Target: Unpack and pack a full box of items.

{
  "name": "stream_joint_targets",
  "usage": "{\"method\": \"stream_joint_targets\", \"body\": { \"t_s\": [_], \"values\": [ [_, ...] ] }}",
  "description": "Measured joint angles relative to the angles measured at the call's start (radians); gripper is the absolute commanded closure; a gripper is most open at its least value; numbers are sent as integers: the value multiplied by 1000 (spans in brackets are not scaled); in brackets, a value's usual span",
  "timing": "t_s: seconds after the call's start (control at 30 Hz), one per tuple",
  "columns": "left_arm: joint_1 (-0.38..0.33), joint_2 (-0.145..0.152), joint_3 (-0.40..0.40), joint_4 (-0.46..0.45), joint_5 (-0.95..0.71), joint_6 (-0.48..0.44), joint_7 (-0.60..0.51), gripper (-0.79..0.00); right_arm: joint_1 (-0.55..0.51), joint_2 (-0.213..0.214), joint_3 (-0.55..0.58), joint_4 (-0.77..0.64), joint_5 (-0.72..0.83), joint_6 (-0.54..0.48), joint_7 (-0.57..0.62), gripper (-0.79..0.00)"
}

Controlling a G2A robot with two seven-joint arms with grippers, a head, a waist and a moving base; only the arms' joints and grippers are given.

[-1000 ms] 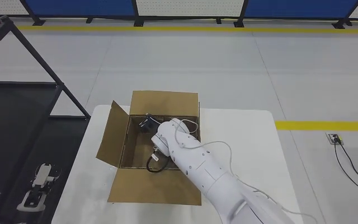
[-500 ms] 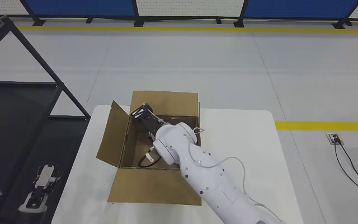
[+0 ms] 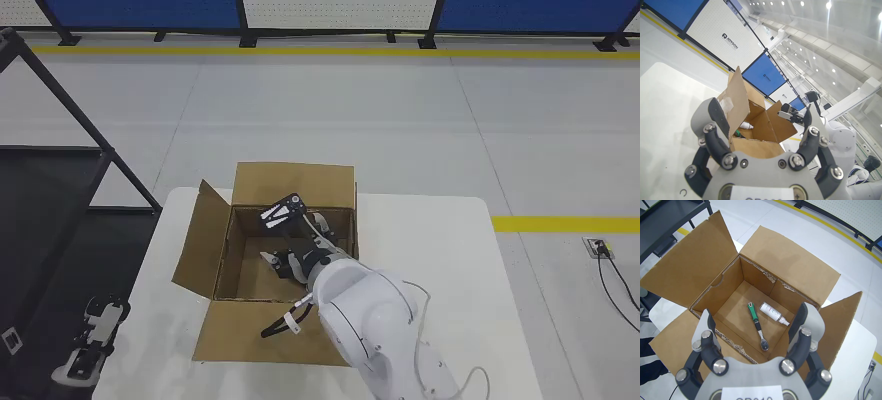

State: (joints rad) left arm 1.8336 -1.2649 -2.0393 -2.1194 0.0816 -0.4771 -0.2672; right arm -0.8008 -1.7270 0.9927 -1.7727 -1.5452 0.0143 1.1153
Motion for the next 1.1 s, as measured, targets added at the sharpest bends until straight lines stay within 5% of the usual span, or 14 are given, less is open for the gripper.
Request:
{"method": "stream_joint_targets", "body": {
  "t_s": [0.27, 0.7, 1.1],
  "values": [
    [-27, 1, 7, -7, -14, 33, 6, -785, -40, 2, 38, -2, 56, 8, -84, -785],
    [-201, 14, 127, -15, 197, 143, -25, -785, -217, 34, 377, -207, 530, -73, -201, -785],
    [-266, 21, 254, 14, 366, 200, -70, -785, -171, 69, 528, -32, 754, -122, -93, -785]
  ]
}}
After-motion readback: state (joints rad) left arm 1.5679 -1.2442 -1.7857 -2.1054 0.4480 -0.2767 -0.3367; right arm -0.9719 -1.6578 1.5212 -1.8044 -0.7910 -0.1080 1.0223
